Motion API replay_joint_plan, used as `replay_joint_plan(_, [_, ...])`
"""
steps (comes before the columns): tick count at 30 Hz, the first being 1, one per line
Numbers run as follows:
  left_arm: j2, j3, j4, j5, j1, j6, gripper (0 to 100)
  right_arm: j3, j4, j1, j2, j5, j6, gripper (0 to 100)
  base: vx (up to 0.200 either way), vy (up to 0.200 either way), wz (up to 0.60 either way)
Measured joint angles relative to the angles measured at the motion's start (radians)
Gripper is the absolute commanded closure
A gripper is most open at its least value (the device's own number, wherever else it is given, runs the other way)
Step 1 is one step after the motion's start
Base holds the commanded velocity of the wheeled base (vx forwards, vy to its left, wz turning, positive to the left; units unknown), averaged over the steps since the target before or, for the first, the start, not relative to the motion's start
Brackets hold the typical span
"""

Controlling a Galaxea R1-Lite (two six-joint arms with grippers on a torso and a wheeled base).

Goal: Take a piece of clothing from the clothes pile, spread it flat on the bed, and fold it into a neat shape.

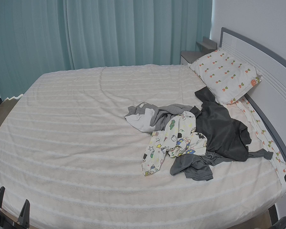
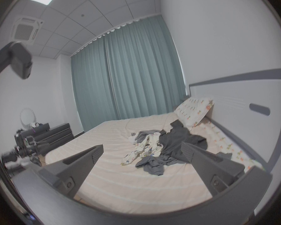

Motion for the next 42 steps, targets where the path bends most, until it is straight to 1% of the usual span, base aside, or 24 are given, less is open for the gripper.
replay_joint_plan(5, [0.0, 0.0, 0.0, 0.0, 0.0, 0.0, 0, -0.049, -0.088, 0.015, 0.24, 0.022, 0.067, 0, 0.0, 0.0, 0.0])
replay_joint_plan(8, [0.0, 0.0, 0.0, 0.0, 0.0, 0.0, 0, -0.082, -0.149, 0.023, 0.389, 0.023, 0.111, 0, 0.0, 0.0, 0.0])
replay_joint_plan(16, [0.0, 0.0, 0.0, 0.0, 0.0, 0.0, 0, -0.207, -0.287, 0.04, 0.788, -0.017, 0.236, 0, 0.0, 0.0, 0.0])
replay_joint_plan(24, [0.0, 0.0, 0.0, 0.0, 0.0, 0.0, 0, -0.405, -0.381, 0.067, 1.188, -0.104, 0.36, 0, 0.0, 0.0, 0.0])
replay_joint_plan(29, [0.0, 0.0, 0.0, 0.0, 0.0, 0.0, 0, -0.562, -0.425, 0.089, 1.451, -0.173, 0.426, 0, 0.0, 0.0, 0.0])
replay_joint_plan(37, [0.0, 0.0, 0.0, 0.0, 0.0, 0.0, 0, -0.807, -0.478, 0.117, 1.813, -0.264, 0.498, 0, 0.0, 0.0, 0.0])
replay_joint_plan(42, [0.0, 0.0, 0.0, 0.0, 0.0, 0.0, 0, -0.896, -0.499, 0.122, 1.942, -0.29, 0.522, 0, 0.0, 0.0, 0.0])
